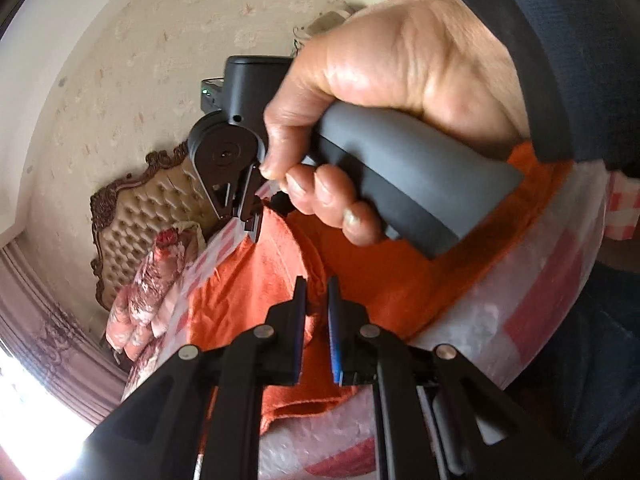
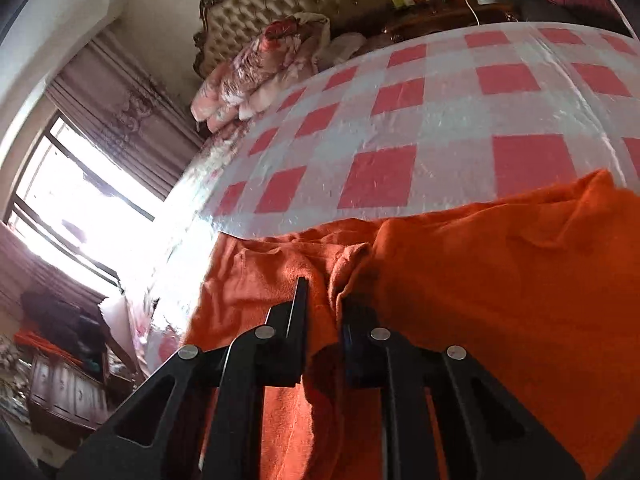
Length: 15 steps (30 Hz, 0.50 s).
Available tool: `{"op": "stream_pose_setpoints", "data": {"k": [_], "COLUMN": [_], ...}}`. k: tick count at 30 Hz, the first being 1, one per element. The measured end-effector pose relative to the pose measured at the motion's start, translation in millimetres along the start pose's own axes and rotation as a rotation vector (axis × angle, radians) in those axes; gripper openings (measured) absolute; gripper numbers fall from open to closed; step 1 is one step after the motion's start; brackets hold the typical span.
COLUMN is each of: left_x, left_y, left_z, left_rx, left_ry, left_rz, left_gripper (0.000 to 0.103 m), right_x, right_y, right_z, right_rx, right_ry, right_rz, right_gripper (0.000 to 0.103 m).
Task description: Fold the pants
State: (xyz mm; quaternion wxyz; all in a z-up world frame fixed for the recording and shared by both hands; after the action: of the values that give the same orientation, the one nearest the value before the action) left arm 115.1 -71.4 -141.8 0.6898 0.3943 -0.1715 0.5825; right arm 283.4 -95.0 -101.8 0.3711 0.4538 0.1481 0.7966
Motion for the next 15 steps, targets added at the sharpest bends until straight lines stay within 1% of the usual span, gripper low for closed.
{"op": "stream_pose_setpoints", "data": {"k": [3,6,8,9,10,11,13,15], "left_x": [-3.3,-17.6,-30.7,-37.2,-41.5,-39.7,-35.5,-31.8], "left_y": [5.8,3.2,-4.7,-9.2,-11.1,-8.1,-1.6,2.7], "left_z": [15.9,26.9,27.8,26.4,25.9,28.4,35.0,43.5], "left_rx": [-0.030,-0.049,-0.035,-0.020,-0.015,-0.027,-0.048,-0.074], "left_ry": [0.003,-0.028,-0.040,-0.049,-0.059,-0.054,-0.039,-0.028], "left_rz": [-0.011,-0.023,-0.053,-0.063,-0.063,-0.056,-0.037,-0.010], "left_gripper": [0.010,0.010,0.010,0.010,0.010,0.010,0.010,0.010], "right_x": [-1.3,-11.3,-19.7,-28.3,-33.3,-32.0,-20.8,-22.0], "right_y": [16.2,23.5,18.5,14.2,14.0,19.0,36.1,41.9], "right_z": [5.2,8.8,5.3,4.9,4.1,4.5,9.5,13.2], "right_rx": [-0.023,-0.023,0.013,0.027,0.031,0.019,-0.031,-0.043], "right_ry": [0.009,-0.003,0.002,-0.014,-0.028,-0.039,-0.021,-0.027], "right_rz": [-0.002,-0.006,-0.031,-0.058,-0.061,-0.032,0.019,0.020], "right_gripper": [0.014,0.014,0.014,0.014,0.014,0.014,0.014,0.014]}}
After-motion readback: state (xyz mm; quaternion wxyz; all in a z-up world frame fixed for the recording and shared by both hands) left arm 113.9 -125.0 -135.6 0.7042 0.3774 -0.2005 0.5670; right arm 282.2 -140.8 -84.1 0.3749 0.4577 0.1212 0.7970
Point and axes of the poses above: each gripper's, at about its wrist camera, not at the fingertips, and y roughly against the way its jaws point, x to its left, z to its top, the point moved 8 cm from there along -y, roughly the way its jaws point, and after that the axes turned 1 degree about z, right-handed, at the moved point
